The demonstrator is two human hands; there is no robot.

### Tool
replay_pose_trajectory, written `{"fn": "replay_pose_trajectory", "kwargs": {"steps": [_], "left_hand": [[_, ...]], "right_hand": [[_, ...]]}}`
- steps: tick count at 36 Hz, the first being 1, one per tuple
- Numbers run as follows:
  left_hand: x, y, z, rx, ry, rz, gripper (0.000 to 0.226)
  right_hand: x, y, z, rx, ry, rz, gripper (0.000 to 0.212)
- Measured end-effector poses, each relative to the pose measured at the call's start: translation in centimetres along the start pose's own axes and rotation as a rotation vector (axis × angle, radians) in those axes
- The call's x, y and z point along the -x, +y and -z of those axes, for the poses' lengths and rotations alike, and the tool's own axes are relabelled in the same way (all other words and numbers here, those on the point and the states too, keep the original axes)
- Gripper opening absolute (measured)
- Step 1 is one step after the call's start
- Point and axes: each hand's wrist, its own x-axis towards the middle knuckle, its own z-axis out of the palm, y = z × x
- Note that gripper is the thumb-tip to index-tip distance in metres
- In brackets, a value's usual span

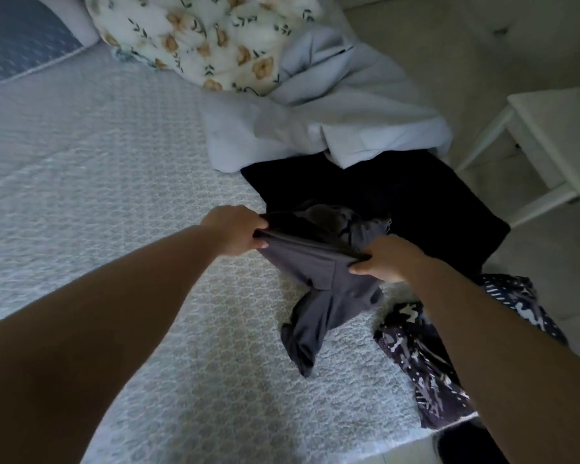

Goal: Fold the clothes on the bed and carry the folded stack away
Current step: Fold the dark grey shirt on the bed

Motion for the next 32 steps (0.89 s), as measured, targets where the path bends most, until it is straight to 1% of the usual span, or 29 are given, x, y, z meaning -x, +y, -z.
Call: {"fn": "replay_pose_trajectory", "kwargs": {"steps": [2,4,6,9,11,13,17,19,23,25,28,29,30,32], "left_hand": [[2.4,-1.7,1.9,-0.001,0.037,0.058,0.027],[5.0,-3.1,3.6,0.115,0.072,0.14,0.022],[7.6,-4.1,5.2,0.356,0.104,0.207,0.017],[11.6,-5.9,7.7,0.703,0.21,0.267,0.015],[14.6,-7.5,9.5,0.898,0.267,0.304,0.014],[17.6,-9.0,11.1,1.06,0.301,0.324,0.018],[24.0,-11.8,14.7,1.25,0.416,0.306,0.02],[27.0,-13.2,16.2,1.294,0.479,0.272,0.015],[32.0,-15.5,18.6,1.333,0.573,0.28,0.012],[34.4,-16.0,19.7,1.285,0.548,0.296,0.007],[37.5,-16.7,20.7,1.208,0.404,0.271,0.023],[38.3,-16.9,20.9,1.148,0.369,0.258,0.027],[39.0,-17.0,21.2,1.074,0.358,0.244,0.028],[40.2,-17.4,21.5,0.931,0.417,0.249,0.027]], "right_hand": [[1.5,-2.0,1.9,0.071,0.055,0.027,0.039],[3.0,-4.4,3.7,0.036,0.107,0.037,0.033],[4.3,-7.3,5.4,-0.118,0.154,0.068,0.031],[6.5,-12.8,7.6,-0.473,0.191,0.117,0.011],[8.0,-17.0,9.0,-0.564,0.2,0.159,0.013],[9.6,-21.2,9.9,-0.6,0.222,0.211,0.008],[13.1,-29.9,10.9,-0.613,0.259,0.336,0.017],[14.8,-33.8,11.0,-0.627,0.27,0.404,0.019],[17.2,-40.5,10.6,-0.644,0.39,0.493,0.018],[18.4,-43.3,10.0,-0.673,0.439,0.512,0.019],[20.5,-47.1,9.0,-0.695,0.52,0.569,0.02],[21.2,-48.1,8.8,-0.69,0.543,0.585,0.019],[21.9,-49.1,8.6,-0.681,0.562,0.601,0.018],[23.1,-50.8,8.3,-0.658,0.571,0.639,0.015]]}}
